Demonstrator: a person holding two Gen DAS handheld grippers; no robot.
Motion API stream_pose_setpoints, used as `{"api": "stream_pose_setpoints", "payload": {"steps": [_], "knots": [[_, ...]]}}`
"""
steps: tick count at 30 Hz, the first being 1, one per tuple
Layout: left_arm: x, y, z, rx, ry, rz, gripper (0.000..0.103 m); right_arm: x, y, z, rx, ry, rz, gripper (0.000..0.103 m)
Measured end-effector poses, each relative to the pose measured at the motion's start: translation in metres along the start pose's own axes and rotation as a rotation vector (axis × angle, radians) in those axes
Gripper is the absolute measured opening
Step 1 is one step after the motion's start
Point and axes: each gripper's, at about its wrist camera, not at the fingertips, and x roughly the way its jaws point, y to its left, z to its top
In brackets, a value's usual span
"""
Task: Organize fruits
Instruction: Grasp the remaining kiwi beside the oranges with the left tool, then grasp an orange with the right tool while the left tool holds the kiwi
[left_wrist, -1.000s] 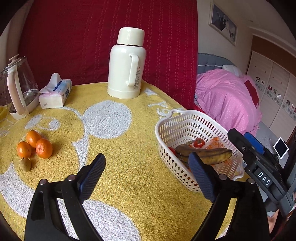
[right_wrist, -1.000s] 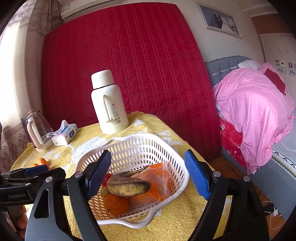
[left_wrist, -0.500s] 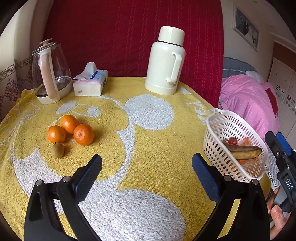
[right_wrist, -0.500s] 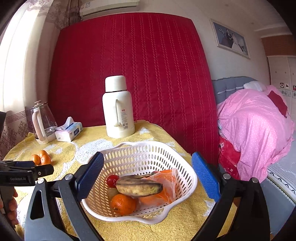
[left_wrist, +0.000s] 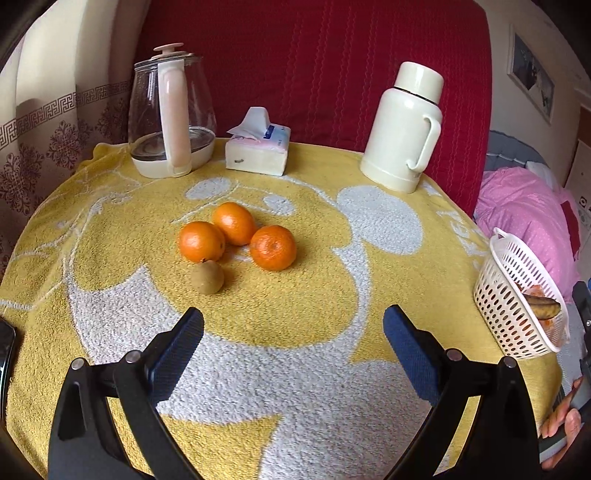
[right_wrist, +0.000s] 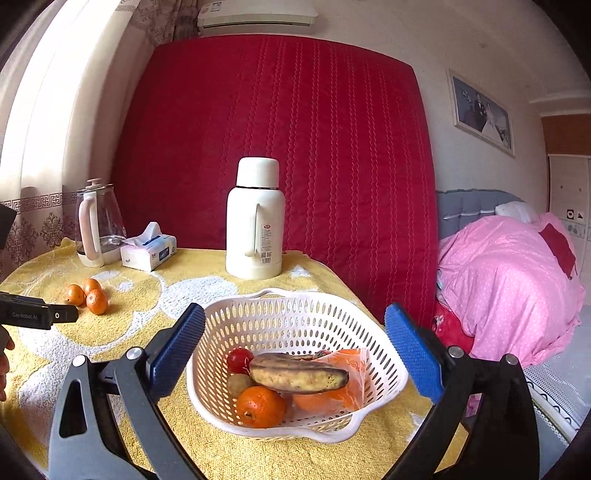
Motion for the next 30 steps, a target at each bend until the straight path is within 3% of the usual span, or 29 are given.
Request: {"api": "stream_pose_setpoints", "payload": {"steps": [9,18,22,27,30], "knots": [[0.010,0.032,0.006,-0.017,0.003,0.051,0.096,-0.012,0.039,-0.003,-0.180,-0.059,0.036,0.099],[0.035,0.056,0.017,-0.080,0.062,0.053,0.059,-0.014,0.050,-0.004,-0.233,-0.065,0.046,0.099],[0.043,0.057,0.024,-0.059,0.076,0.059,0.043,-0.014,0.051,-0.005,-0.236,-0.062,0.047,0.099],[0.059,0.059,0.026,-0.058,0.123,0.037,0.028,-0.013,0.052,-0.006,-0.243,-0.060,0.048,0.099],[0.061,0.064,0.026,-0.088,0.127,0.009,0.027,-0.012,0.053,-0.006,-0.246,-0.058,0.047,0.099]]}}
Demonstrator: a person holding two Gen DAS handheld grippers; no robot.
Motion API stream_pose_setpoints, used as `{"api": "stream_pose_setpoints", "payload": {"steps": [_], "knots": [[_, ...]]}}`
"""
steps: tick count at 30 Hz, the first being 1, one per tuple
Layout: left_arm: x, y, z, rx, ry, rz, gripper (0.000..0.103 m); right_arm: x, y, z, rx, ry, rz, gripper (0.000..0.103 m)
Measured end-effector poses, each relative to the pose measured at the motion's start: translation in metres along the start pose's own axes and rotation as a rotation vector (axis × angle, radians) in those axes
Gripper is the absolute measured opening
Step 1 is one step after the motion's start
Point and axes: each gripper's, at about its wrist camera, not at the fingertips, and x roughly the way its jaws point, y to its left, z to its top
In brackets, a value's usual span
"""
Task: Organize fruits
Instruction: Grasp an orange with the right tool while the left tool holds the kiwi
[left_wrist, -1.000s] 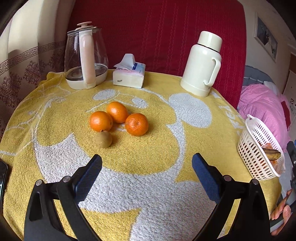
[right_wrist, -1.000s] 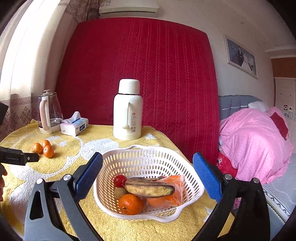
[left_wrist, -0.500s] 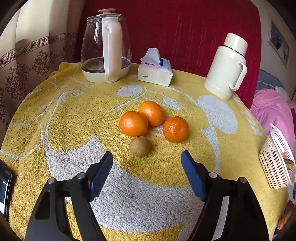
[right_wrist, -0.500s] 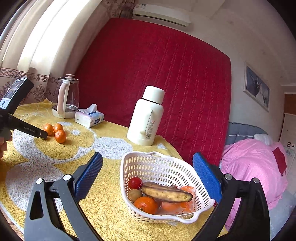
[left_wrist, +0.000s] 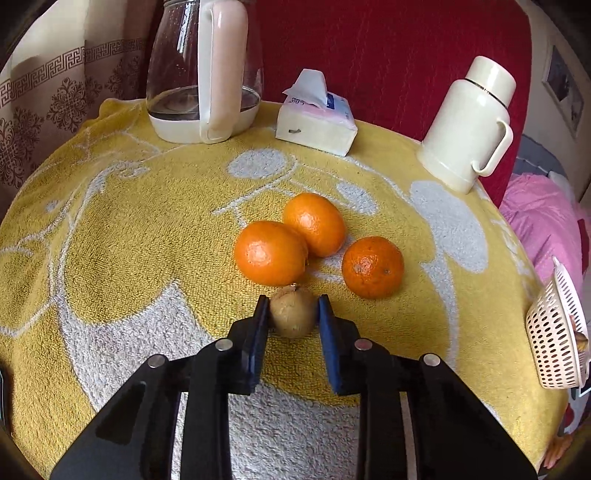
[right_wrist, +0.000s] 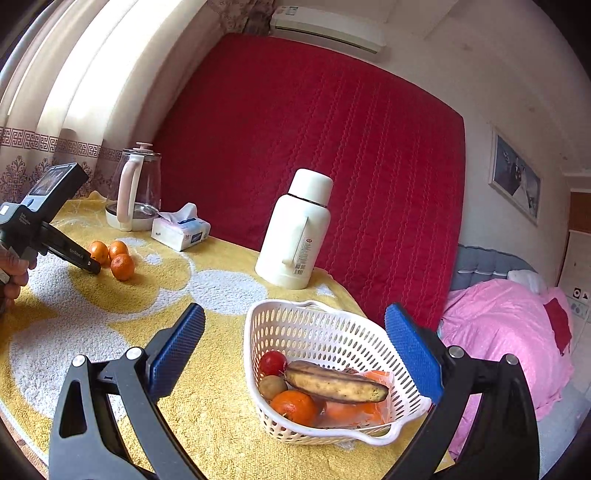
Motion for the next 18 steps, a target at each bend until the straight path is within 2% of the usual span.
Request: {"api": "stream_pose_setpoints", "payload": {"steps": [7,12,15,18], "knots": [[-0.007,0.007,-0.003,-0.039,-0.025,-0.039,0.027,0.002,0.003,-0.001,-0.014,0.003,-0.022,0.099],[-0.019,0.013,-0.006,-0.062,-0.060,-0.050,0.027,0.005,0.015,-0.001,-0.079,0.010,-0.032,0.099],[-0.028,0.018,-0.007,-0.076,-0.087,-0.040,0.027,0.007,0.028,0.002,-0.144,0.020,-0.012,0.099],[-0.036,0.023,-0.008,-0.090,-0.114,-0.021,0.027,0.007,0.040,0.017,-0.146,0.020,0.056,0.099]]}}
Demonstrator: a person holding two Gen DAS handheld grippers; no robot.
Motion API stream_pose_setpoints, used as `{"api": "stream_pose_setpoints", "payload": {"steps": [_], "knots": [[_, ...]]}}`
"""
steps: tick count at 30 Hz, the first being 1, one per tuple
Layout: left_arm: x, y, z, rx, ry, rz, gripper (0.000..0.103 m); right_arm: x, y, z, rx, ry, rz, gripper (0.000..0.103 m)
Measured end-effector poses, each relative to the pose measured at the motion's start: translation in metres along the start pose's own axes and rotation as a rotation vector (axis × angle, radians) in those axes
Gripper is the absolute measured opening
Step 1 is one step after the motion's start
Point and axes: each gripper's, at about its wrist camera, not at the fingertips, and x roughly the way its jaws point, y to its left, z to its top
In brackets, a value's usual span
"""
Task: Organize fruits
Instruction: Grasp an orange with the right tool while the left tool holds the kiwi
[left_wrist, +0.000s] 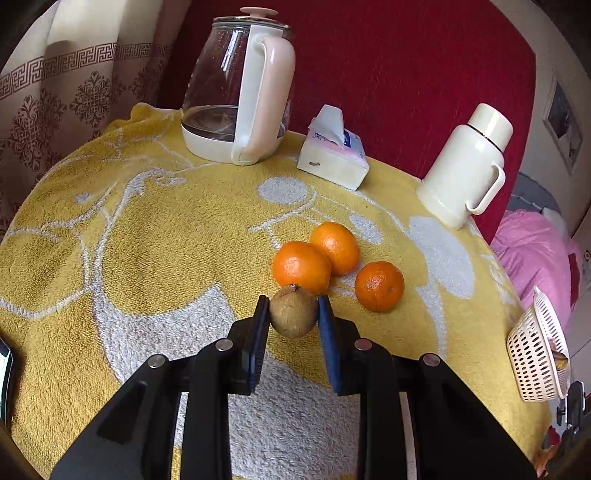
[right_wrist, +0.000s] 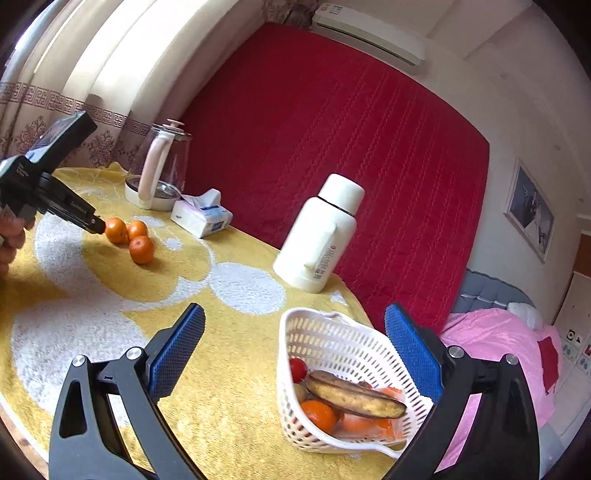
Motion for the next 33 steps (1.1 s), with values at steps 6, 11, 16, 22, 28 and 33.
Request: {"api": "stream_pose_setpoints", "payload": {"steps": [6,11,16,22,28,33], "knots": [[-0.013,0.004,0.003,-0.002,-0.054,0.041,0.027,0.022,0.030,0.042,0.050,0.010,0.185,0.099],[-0.020,0.009,0.007,-0.014,-0.089,0.062,0.027,0.066,0.065,0.055,0.077,0.101,0.314,0.099],[-0.020,0.013,0.007,-0.038,-0.088,0.068,0.027,0.114,0.083,0.060,0.179,0.223,0.428,0.099],[-0.023,0.011,0.008,-0.035,-0.102,0.068,0.027,0.161,0.095,0.058,0.286,0.343,0.493,0.087],[-0.024,0.013,0.009,-0.048,-0.106,0.075,0.027,0.185,0.108,0.055,0.297,0.399,0.517,0.086],[-0.024,0.013,0.009,-0.049,-0.107,0.072,0.027,0.196,0.117,0.058,0.289,0.426,0.529,0.086]]}}
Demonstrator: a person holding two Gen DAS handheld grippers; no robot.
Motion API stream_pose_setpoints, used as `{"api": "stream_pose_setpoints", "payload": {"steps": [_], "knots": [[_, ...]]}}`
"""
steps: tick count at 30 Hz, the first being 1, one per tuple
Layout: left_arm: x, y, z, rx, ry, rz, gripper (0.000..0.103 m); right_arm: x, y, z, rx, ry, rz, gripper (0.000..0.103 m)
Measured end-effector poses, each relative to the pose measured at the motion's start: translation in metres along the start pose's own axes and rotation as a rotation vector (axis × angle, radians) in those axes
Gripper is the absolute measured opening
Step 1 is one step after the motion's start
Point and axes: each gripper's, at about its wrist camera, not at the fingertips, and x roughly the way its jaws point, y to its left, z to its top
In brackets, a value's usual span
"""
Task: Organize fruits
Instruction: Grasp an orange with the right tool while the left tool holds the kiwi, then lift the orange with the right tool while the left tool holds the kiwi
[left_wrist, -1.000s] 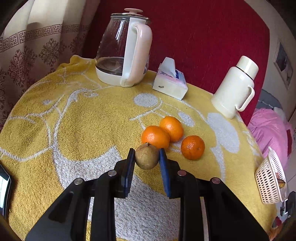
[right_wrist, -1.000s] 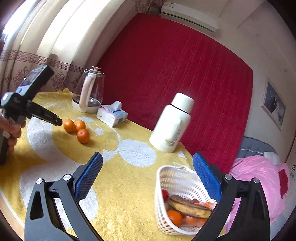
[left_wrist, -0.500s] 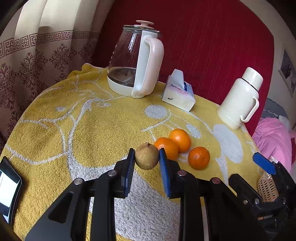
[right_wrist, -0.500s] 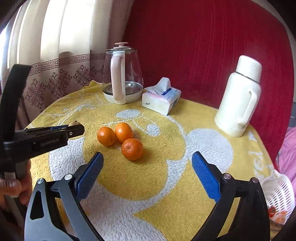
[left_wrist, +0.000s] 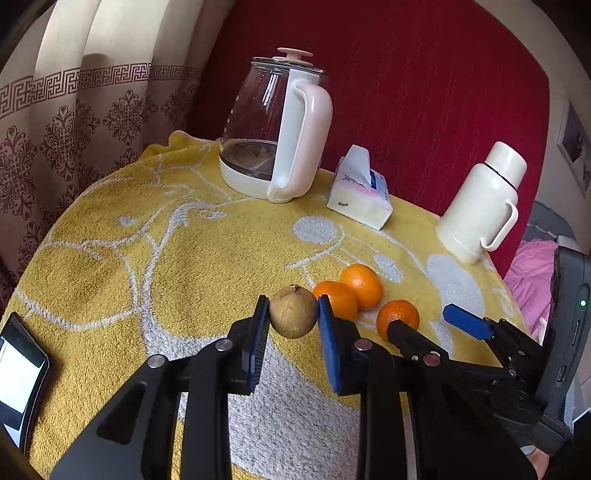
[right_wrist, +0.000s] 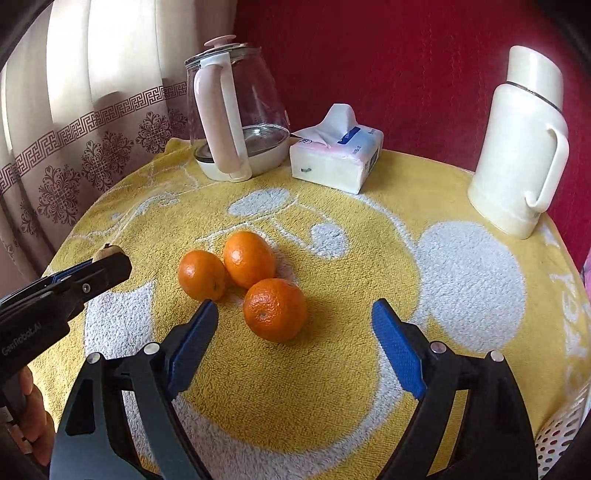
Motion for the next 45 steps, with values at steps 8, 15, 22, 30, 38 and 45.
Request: {"api": "stream_pose_setpoints", "payload": {"steps": [8,15,22,30,38,45], "knots": [[-0.001,0.002,0.002,-0.013,-0.003,-0.001,0.027,0.019,0.002,0.007,0.011,0.055,0.006,0.074],[-0.001,0.003,0.001,-0.021,-0.002,-0.002,0.027,0.029,0.004,0.008,0.007,0.091,0.007,0.066],[0.000,0.004,0.001,-0.021,-0.001,-0.004,0.027,0.038,0.005,0.010,-0.010,0.127,0.001,0.054],[-0.001,0.003,0.000,-0.023,-0.003,-0.008,0.027,0.030,0.018,0.005,-0.056,0.111,-0.016,0.040],[-0.004,0.000,0.000,-0.020,-0.010,-0.025,0.027,0.015,0.009,-0.003,-0.012,0.095,-0.014,0.040],[-0.008,-0.006,-0.001,-0.011,-0.026,-0.063,0.027,-0.006,0.003,-0.013,0.023,0.072,-0.019,0.040]]}}
